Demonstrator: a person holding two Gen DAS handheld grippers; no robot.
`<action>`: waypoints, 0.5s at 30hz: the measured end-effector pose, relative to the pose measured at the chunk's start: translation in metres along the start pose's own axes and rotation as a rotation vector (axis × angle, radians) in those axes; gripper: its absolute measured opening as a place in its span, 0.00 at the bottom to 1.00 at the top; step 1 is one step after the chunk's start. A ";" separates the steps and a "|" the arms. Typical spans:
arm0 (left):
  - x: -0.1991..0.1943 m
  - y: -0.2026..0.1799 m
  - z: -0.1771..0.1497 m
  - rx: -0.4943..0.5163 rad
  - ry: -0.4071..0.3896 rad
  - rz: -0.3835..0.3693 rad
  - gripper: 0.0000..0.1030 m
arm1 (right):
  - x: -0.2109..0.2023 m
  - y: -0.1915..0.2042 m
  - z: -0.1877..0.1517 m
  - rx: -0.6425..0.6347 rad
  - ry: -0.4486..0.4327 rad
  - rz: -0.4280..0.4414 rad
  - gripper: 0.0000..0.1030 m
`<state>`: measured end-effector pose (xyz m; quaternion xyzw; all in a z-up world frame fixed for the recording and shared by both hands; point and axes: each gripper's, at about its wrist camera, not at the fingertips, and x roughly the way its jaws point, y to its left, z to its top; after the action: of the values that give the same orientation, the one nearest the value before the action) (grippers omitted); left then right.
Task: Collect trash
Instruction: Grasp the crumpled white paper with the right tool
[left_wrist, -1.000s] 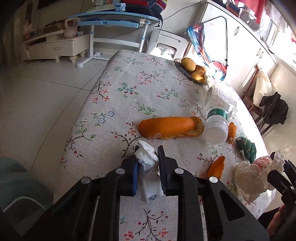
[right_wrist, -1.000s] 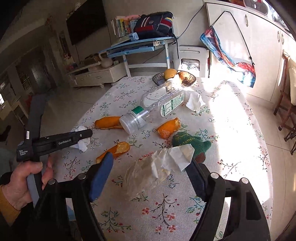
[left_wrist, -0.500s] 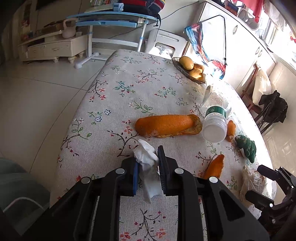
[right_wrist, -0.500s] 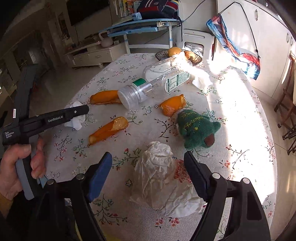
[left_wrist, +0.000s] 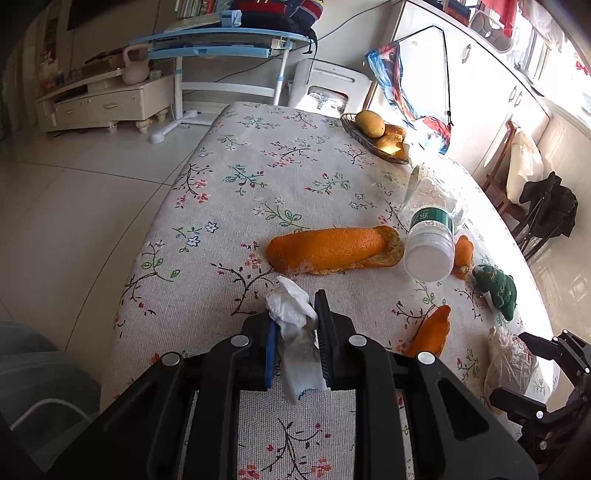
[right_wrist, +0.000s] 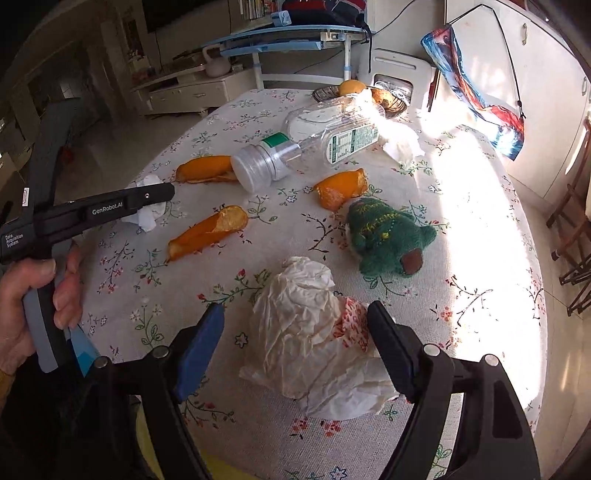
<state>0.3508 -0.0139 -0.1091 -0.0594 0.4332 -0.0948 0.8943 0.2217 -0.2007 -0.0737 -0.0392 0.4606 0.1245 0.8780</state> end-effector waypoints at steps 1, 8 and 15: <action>0.000 -0.001 0.000 0.005 0.000 0.001 0.18 | 0.001 0.001 0.000 -0.004 0.003 0.001 0.74; 0.000 -0.003 -0.001 0.018 -0.004 0.007 0.18 | 0.004 0.000 -0.001 -0.001 0.007 0.017 0.43; -0.003 -0.002 -0.002 0.018 -0.014 0.002 0.18 | -0.003 -0.002 0.001 0.032 -0.029 0.064 0.36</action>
<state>0.3470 -0.0153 -0.1076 -0.0516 0.4261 -0.0974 0.8979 0.2215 -0.2030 -0.0708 -0.0086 0.4506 0.1459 0.8807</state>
